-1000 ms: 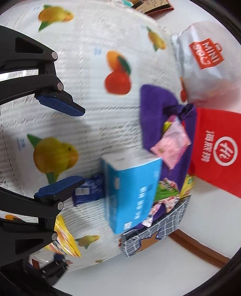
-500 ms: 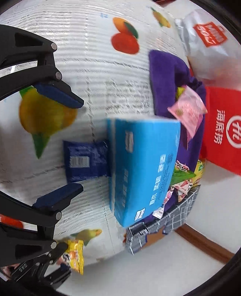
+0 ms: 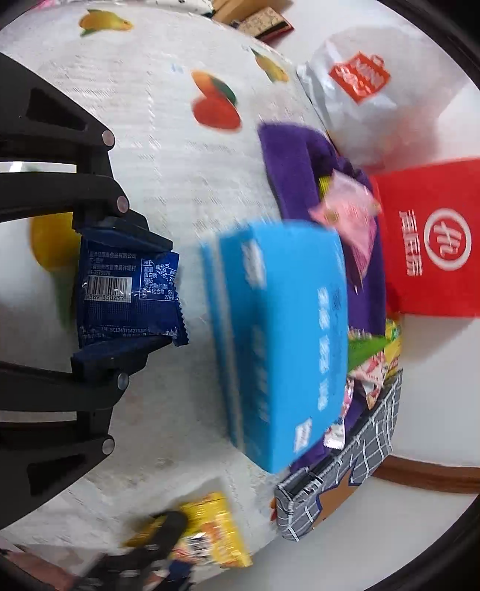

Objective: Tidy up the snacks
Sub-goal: 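Grasp the yellow snack bag with the right tool while the left tool grasps the dark blue packet, then lift and carry the yellow snack bag and dark blue packet over the purple towel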

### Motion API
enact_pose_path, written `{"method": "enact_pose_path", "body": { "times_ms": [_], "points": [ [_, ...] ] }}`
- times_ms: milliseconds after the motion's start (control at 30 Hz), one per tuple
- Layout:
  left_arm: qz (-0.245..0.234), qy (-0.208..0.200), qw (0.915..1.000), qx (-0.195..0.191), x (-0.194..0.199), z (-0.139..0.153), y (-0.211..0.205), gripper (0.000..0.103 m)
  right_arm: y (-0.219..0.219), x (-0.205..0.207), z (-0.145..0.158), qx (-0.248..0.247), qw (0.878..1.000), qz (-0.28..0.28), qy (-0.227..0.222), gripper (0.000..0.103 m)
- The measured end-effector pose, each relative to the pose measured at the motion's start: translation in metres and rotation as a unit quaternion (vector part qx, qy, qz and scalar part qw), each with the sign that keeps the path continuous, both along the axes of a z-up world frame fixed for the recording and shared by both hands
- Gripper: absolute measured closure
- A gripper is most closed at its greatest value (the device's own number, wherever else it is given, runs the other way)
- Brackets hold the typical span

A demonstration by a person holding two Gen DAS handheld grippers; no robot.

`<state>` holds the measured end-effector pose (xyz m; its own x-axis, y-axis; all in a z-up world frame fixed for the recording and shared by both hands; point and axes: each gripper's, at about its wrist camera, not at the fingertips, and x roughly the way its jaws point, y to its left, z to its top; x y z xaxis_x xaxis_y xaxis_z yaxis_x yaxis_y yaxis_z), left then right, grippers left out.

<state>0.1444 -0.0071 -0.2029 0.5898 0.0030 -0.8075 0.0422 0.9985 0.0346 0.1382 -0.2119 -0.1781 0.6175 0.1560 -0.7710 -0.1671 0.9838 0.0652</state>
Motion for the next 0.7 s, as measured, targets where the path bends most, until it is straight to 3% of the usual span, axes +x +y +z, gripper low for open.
{"method": "enact_pose_path", "body": {
  "times_ms": [167,333,633,700],
  "points": [
    [0.022,-0.024,0.9991,0.028,-0.023,-0.003,0.027,0.062,0.012,0.011,-0.008,-0.004,1.0,-0.006,-0.006,0.057],
    [0.031,-0.03,0.9991,-0.003,-0.022,-0.006,0.041,0.061,0.027,0.017,-0.014,-0.039,0.999,-0.001,-0.021,0.056],
    [0.032,-0.026,0.9991,-0.012,-0.02,-0.006,0.042,0.06,0.023,0.03,-0.02,-0.017,1.0,0.0,0.009,0.052],
    [0.032,-0.024,0.9991,-0.01,-0.02,-0.005,0.041,0.06,0.027,0.031,-0.02,-0.031,0.999,-0.001,0.01,0.052]
  ]
}}
